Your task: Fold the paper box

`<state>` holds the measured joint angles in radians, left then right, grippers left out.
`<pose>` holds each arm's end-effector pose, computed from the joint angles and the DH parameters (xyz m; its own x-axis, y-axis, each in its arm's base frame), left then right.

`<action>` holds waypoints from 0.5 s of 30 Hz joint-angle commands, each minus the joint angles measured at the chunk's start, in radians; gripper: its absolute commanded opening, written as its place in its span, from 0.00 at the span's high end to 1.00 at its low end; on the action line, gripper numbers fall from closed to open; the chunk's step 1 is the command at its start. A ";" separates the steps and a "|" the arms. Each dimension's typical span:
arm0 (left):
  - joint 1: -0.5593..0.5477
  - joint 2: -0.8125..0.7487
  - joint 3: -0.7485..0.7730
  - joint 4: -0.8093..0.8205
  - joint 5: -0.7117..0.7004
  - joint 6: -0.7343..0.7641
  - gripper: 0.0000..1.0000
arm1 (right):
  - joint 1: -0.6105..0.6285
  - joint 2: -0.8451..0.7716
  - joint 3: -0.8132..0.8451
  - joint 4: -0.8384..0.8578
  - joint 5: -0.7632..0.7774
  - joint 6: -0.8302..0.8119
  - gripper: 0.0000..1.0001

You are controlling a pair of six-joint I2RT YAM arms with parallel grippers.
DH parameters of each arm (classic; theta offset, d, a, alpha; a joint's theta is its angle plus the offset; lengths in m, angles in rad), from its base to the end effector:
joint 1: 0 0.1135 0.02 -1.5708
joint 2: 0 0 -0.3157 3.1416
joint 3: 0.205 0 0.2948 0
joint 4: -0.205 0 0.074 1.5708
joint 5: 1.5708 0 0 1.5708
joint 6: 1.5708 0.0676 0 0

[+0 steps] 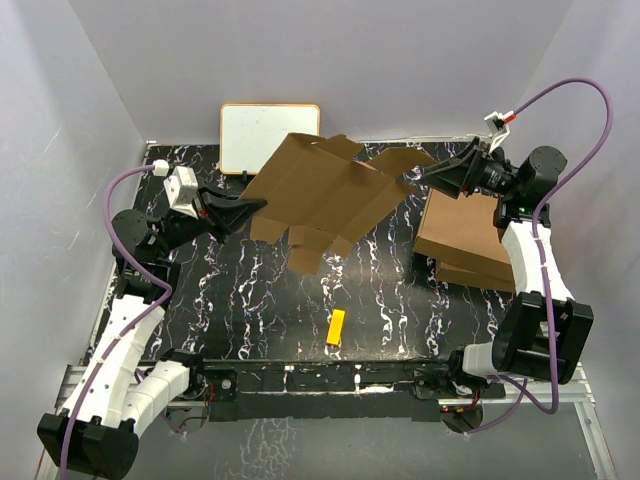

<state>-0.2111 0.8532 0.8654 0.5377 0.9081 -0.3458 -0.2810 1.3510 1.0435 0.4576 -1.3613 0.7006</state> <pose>0.1832 -0.0938 0.4753 0.2143 -0.2592 -0.9418 0.9128 0.3964 0.0986 0.3368 -0.0284 0.4046 -0.4520 0.2700 -0.8502 -0.7589 0.3845 0.5256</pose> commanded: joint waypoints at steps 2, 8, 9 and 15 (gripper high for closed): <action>0.004 0.000 0.010 0.049 0.014 -0.007 1.00 | 0.033 -0.013 0.002 0.195 -0.022 0.126 0.39; 0.004 0.005 0.011 0.071 0.017 -0.020 1.00 | 0.079 -0.017 -0.019 0.205 -0.036 0.118 0.39; 0.004 0.007 0.012 0.071 0.018 -0.022 1.00 | 0.085 -0.013 -0.019 0.205 -0.035 0.116 0.39; 0.004 0.006 0.010 0.083 0.026 -0.034 1.00 | 0.114 0.016 0.001 0.205 -0.042 0.109 0.39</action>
<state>-0.2111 0.8635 0.8654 0.5587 0.9184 -0.3645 -0.1822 1.3533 1.0203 0.5987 -1.3956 0.8135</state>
